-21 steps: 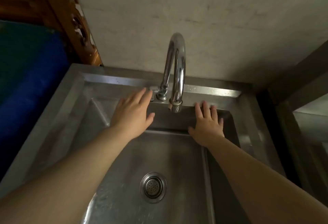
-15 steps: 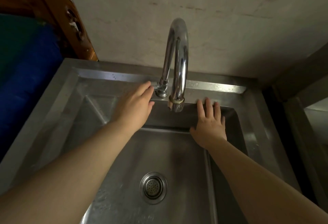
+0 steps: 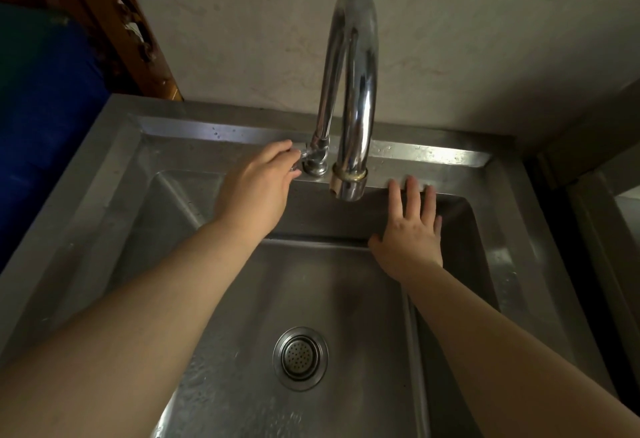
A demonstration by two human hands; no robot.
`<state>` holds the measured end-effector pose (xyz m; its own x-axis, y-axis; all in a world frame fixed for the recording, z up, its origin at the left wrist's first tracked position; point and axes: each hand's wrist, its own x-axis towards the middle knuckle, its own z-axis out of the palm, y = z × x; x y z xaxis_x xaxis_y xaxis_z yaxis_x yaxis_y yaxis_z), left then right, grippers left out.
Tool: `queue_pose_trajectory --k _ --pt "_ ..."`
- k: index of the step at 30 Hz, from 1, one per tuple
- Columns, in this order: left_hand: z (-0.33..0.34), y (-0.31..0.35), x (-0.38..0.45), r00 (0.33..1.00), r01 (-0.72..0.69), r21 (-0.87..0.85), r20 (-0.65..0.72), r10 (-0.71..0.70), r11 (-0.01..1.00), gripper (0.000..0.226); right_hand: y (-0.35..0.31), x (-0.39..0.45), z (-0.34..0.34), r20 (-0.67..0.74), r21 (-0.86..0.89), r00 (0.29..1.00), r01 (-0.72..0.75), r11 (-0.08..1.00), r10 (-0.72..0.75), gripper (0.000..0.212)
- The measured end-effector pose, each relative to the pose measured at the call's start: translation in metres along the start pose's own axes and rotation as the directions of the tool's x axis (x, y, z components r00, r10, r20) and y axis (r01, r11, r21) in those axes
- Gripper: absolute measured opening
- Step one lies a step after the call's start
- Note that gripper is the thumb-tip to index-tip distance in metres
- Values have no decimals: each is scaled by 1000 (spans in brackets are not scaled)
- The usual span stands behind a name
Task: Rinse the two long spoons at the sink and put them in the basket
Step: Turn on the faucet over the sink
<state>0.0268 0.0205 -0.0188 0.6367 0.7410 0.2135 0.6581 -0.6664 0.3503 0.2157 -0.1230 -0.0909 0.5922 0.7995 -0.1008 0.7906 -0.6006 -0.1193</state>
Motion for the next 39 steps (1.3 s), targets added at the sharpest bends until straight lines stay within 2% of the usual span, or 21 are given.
queue_pose_trajectory --k 4,9,16,27,31,35,37,39 --pt "-4 -1 5 1000 1 -15 -6 -1 1000 41 -1 0 -1 -4 -5 1000 0 1000 0 104" --pt "-10 0 7 999 -32 -37 -7 32 999 53 -1 0 -3 -3 -6 1000 -2 1000 2 103" --pt "-9 -1 12 1000 5 -72 16 -4 997 31 -1 -1 -4 2 -4 1000 2 1000 -2 103" --pt "-13 1 14 1000 27 -75 9 -26 997 22 0 -1 -5 0 15 1000 16 1000 -16 103" --pt "-15 3 12 1000 24 -97 5 -24 995 33 -1 -1 -6 14 31 1000 10 999 -11 103" --pt "-9 0 13 996 79 -118 44 -75 990 27 0 -1 -7 20 36 1000 16 999 -17 104" --pt "-5 -1 11 986 140 -139 110 -126 980 36 1 -1 -8 25 45 1000 16 999 -17 104" --pt "-1 -2 0 977 187 -144 132 -168 972 54 3 1 -9 39 47 999 22 999 -24 103"
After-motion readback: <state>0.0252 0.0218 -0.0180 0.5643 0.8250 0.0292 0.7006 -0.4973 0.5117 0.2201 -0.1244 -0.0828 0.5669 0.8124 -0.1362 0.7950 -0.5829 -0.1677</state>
